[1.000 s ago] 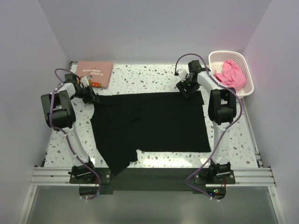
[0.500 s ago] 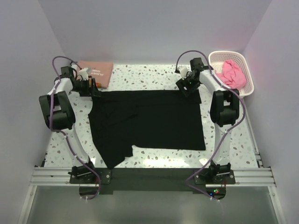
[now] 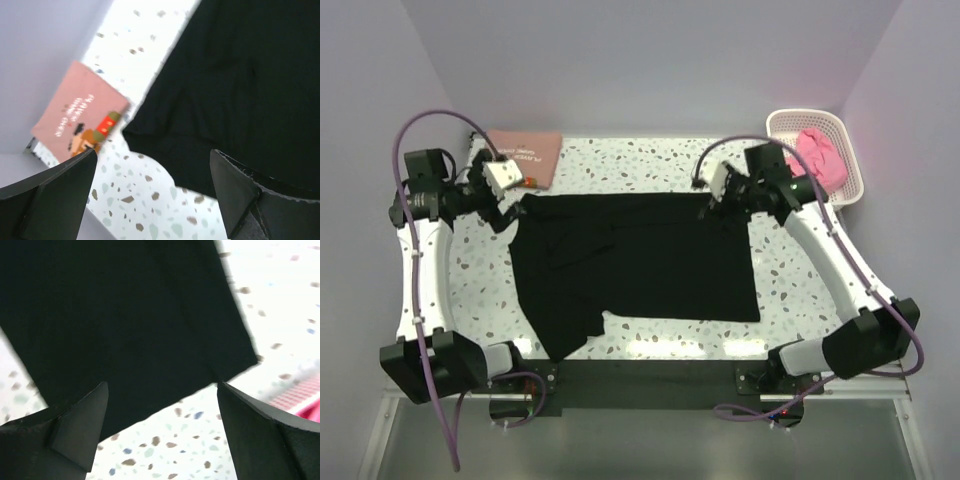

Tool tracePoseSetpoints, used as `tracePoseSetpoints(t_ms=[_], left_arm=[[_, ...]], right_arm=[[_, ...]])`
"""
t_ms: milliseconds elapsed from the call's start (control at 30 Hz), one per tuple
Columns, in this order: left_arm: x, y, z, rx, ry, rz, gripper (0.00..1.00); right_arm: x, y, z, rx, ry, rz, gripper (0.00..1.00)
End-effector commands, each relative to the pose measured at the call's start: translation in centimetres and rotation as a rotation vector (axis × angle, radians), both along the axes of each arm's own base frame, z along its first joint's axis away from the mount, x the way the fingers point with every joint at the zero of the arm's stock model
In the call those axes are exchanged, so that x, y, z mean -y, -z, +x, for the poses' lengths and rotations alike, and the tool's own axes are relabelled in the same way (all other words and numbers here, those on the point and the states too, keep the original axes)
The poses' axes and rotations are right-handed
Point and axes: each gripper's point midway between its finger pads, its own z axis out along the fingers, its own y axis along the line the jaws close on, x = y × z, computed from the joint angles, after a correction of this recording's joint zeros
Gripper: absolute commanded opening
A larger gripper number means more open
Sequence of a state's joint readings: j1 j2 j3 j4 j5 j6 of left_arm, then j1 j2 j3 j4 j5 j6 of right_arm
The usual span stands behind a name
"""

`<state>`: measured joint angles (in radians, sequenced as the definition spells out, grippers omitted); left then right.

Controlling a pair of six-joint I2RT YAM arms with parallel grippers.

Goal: Fold and stack the t-shirts
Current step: Fold the tshirt

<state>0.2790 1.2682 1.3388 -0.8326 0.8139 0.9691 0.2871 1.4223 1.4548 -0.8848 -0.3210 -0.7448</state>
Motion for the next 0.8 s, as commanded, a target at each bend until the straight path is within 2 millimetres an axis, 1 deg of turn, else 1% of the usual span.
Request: tracePoseSetpoints(t_ms=[0,33,67,100,133,167,200,233,267,300,367,400,467,500,567,600,700,767], left_arm=[[2.4,9.4,-8.5,-0.268,0.367,0.177,1.00],[2.3,10.6,-9.7,-0.274,0.425,0.228,1.00],[1.9,11.9,-10.8,-0.321,0.424,0.262,0.99],[2.1,14.0,-12.7,-0.381,0.445,0.257,0.99],[2.2,14.4,-13.7,-0.361,0.469,0.290,0.99],[2.0,15.2,-14.6,-0.378,0.486,0.325,0.99],[2.6,16.3,-16.0,-0.388,0.517,0.344,0.99],[2.7,16.9,-16.5,-0.398,0.522,0.355,0.99],[2.7,17.5,-17.0,-0.409,0.526,0.376,0.99],[3.1,18.2,-17.8,-0.418,0.539,0.381,0.98],[3.1,19.3,-18.5,-0.445,0.544,0.387,0.97],[3.1,19.6,-18.8,-0.463,0.532,0.385,0.97],[2.9,20.3,-18.8,-0.479,0.524,0.395,0.94],[2.9,20.9,-19.2,-0.507,0.513,0.393,0.94],[2.7,21.5,-19.2,-0.524,0.507,0.404,0.92],[2.6,21.7,-19.2,-0.539,0.494,0.401,0.91],[2.5,22.1,-18.8,-0.544,0.472,0.402,0.90],[2.5,22.3,-18.7,-0.543,0.471,0.406,0.89]], right_arm=[[0.5,5.1,-6.9,-0.154,-0.191,-0.141,0.92],[1.0,7.0,-8.9,-0.208,-0.213,-0.163,0.91],[1.1,7.9,-10.1,-0.227,-0.238,-0.182,0.89],[1.3,8.7,-11.1,-0.242,-0.251,-0.200,0.84],[1.9,10.2,-12.7,-0.271,-0.260,-0.225,0.81],[2.2,11.1,-13.5,-0.281,-0.274,-0.261,0.78],[3.0,13.0,-15.0,-0.325,-0.290,-0.304,0.72],[3.4,13.7,-15.6,-0.327,-0.300,-0.329,0.68],[3.8,14.5,-15.6,-0.310,-0.310,-0.367,0.66],[4.4,15.8,-16.5,-0.338,-0.317,-0.394,0.59],[5.0,16.7,-16.5,-0.326,-0.324,-0.432,0.52],[5.4,17.6,-17.1,-0.345,-0.329,-0.451,0.51],[5.8,18.2,-17.1,-0.334,-0.343,-0.471,0.47],[6.3,18.8,-17.5,-0.348,-0.348,-0.491,0.44],[6.7,19.3,-17.5,-0.339,-0.351,-0.508,0.43],[7.1,19.8,-17.9,-0.349,-0.352,-0.525,0.43],[7.3,20.5,-17.9,-0.339,-0.346,-0.533,0.42],[7.3,20.8,-17.4,-0.320,-0.330,-0.539,0.42]])
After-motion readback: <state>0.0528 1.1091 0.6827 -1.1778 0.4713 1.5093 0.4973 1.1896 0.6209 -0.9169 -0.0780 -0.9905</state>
